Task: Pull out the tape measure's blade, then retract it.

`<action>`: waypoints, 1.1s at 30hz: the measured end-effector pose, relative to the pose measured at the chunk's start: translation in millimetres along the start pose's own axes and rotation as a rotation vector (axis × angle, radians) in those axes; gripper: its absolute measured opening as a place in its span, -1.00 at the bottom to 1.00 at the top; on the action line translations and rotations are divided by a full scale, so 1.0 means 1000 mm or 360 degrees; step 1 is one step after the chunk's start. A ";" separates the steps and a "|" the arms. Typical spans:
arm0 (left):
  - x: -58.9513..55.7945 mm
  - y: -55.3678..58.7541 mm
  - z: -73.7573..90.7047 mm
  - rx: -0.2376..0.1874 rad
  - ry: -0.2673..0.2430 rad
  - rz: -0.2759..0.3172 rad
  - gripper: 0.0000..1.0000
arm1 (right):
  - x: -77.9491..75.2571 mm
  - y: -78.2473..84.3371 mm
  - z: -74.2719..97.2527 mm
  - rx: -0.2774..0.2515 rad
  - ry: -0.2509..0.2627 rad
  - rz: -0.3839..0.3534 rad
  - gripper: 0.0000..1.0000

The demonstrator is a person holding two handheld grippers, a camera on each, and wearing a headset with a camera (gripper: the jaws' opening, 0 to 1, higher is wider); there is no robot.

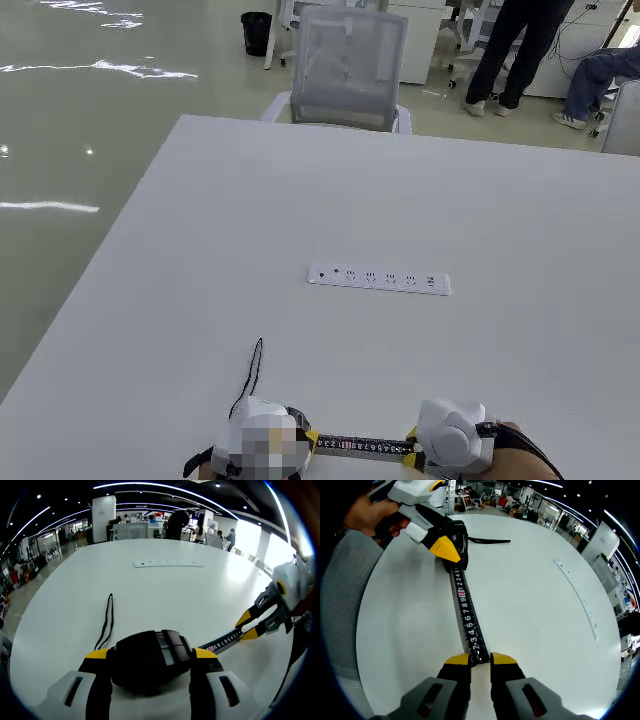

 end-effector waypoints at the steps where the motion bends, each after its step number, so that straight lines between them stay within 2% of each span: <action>1: 0.000 0.000 0.000 -0.0001 0.0000 0.0001 0.17 | 0.000 0.000 -0.001 0.0000 0.0001 0.0000 -0.75; 33: 0.000 0.000 0.000 0.0020 0.0015 -0.0010 0.18 | -0.001 -0.019 -0.013 -0.0023 -0.0026 0.0001 -0.75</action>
Point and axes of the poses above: the centre of the closed fingertips' face, and the gripper's own axes: z roughly backward along the fingers, x roughly to its left, y roughly out of its underside, the point moved 5 cm from there along z, roughly backward along the fingers, and after that the axes turned 11 degrees about z, right-handed, at the moved point
